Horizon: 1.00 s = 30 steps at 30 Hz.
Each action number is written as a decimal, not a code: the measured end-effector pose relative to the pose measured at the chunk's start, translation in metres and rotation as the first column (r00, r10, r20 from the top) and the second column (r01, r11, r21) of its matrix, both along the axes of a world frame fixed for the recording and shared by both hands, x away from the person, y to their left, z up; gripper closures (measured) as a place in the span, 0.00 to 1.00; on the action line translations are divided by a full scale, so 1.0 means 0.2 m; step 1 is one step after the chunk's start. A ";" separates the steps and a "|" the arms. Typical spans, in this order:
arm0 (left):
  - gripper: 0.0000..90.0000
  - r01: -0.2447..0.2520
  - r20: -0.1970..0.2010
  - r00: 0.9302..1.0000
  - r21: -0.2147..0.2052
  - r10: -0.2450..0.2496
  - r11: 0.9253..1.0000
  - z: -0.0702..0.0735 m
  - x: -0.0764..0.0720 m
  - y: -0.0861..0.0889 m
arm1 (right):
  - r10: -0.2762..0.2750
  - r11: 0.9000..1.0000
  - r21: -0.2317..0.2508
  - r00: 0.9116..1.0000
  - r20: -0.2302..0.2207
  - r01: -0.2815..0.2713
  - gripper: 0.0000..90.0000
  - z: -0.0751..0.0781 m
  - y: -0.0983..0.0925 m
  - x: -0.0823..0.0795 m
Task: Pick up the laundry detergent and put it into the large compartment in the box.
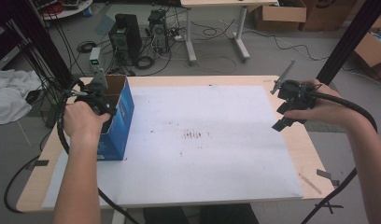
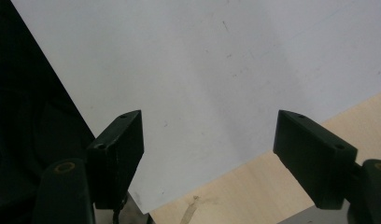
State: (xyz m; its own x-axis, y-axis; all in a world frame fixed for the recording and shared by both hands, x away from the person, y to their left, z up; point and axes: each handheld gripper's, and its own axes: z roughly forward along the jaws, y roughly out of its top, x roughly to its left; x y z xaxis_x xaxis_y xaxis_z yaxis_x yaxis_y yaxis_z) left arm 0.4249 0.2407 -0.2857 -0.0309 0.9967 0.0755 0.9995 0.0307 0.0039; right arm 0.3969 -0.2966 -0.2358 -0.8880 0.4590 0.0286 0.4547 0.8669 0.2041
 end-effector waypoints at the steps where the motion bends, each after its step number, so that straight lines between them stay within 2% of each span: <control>1: 0.31 0.001 -0.004 1.000 0.003 -0.001 1.000 0.00 0.00 0.00 | 0.003 1.000 0.001 1.000 0.001 -0.003 0.27 0.00 0.00 0.00; 8: 0.32 0.023 0.001 1.000 0.003 -0.023 1.000 0.05 -0.01 0.00 | 0.004 1.000 -0.003 1.000 0.000 -0.004 0.27 0.00 0.00 0.00; 10: 0.28 0.028 0.002 1.000 0.032 -0.028 0.999 0.07 -0.02 -0.01 | 0.003 1.000 -0.001 1.000 -0.001 -0.003 0.27 0.00 0.01 0.00; 13: 0.26 0.034 0.012 0.999 0.044 -0.035 0.998 0.11 -0.02 -0.02 | 0.005 1.000 -0.003 1.000 0.001 -0.005 0.27 0.01 0.01 0.00; 15: 0.22 0.041 0.019 0.999 0.023 -0.041 0.999 0.14 -0.03 -0.02 | 0.004 1.000 -0.001 1.000 0.000 -0.004 0.27 0.01 0.01 0.00; 19: 0.21 0.061 0.033 0.998 0.035 -0.062 0.998 0.21 -0.04 -0.04 | 0.006 1.000 -0.002 1.000 0.003 -0.006 0.27 0.01 0.01 0.00; 25: 0.19 0.119 0.063 0.990 0.051 -0.122 0.992 0.31 -0.05 -0.13 | 0.005 1.000 -0.002 1.000 0.003 -0.005 0.27 0.02 0.02 -0.01; 30: 0.18 0.196 0.088 0.976 0.056 -0.200 0.979 0.38 -0.05 -0.24 | 0.003 1.000 0.001 1.000 0.002 -0.003 0.27 0.03 0.03 -0.01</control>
